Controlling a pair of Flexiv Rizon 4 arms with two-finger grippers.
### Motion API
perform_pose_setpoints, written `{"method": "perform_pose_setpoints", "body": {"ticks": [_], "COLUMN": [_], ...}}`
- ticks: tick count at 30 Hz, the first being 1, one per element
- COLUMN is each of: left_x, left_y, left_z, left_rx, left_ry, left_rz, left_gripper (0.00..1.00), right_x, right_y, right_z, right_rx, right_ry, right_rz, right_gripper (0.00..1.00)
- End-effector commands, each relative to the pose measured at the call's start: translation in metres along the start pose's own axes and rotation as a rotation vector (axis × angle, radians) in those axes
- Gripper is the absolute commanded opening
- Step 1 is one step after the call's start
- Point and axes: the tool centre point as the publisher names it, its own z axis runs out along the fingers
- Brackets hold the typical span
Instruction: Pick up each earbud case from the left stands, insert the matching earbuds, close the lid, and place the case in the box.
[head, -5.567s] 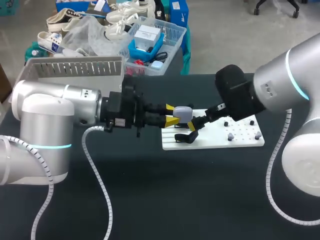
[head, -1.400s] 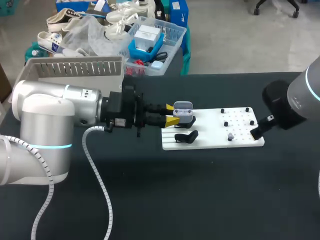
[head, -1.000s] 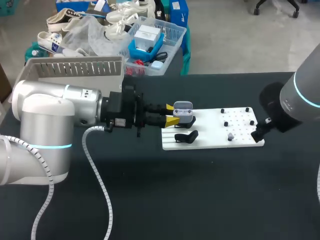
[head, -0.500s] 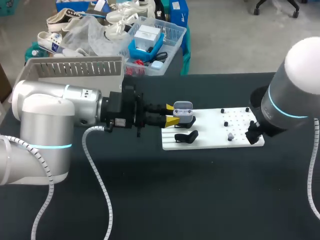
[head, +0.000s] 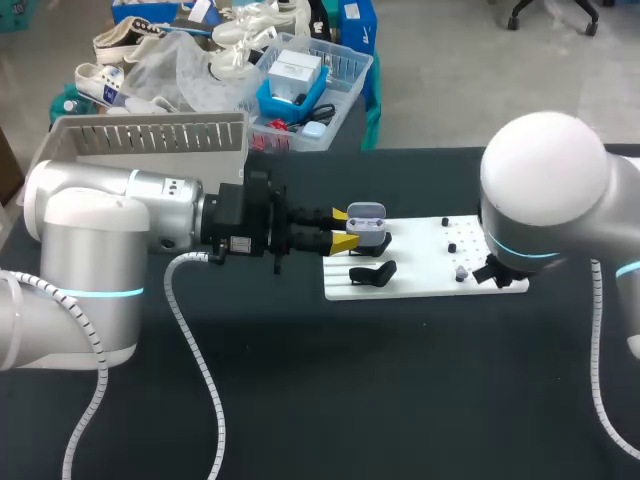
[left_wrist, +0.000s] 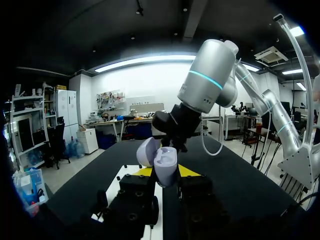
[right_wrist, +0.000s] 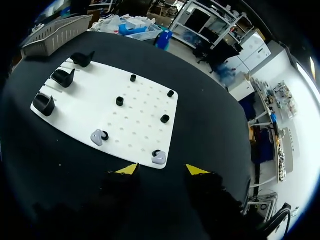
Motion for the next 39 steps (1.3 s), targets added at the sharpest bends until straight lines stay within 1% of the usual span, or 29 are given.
{"method": "perform_pose_setpoints", "body": {"ticks": [1,2,6,14,21,26,37,39], "left_x": [0.000,0.000,0.000,0.000,0.000,0.000,0.000,0.000], "left_y": [0.000,0.000,0.000,0.000,0.000,0.000,0.000,0.000], "left_z": [0.001,0.001,0.001,0.001,0.001,0.001,0.001,0.001], "left_rx": [-0.003,-0.003,-0.003,-0.003,-0.003,-0.003,-0.003,-0.003], "left_ry": [0.001,0.001,0.001,0.001,0.001,0.001,0.001,0.001], "left_rz": [0.001,0.001,0.001,0.001,0.001,0.001,0.001,0.001], "left_gripper": [0.00,0.00,0.00,0.00,0.00,0.00,0.00,0.00], "right_x": [-0.003,-0.004,-0.005,-0.003,-0.006,-0.006,-0.004,-0.004], "right_y": [0.002,0.002,0.002,0.001,0.002,0.003,0.002,0.003], "right_z": [0.005,0.006,0.009,0.015,0.018,0.020,0.022,0.023], "right_rx": [0.019,0.018,0.015,0.011,0.011,0.009,0.022,0.022], "right_ry": [-0.002,-0.001,0.003,0.014,0.011,0.014,0.018,0.018], "right_rz": [0.007,0.008,0.012,0.013,0.009,0.004,-0.002,-0.005], "right_gripper": [0.49,0.46,0.44,0.43,0.38,0.33,0.29,0.26]}}
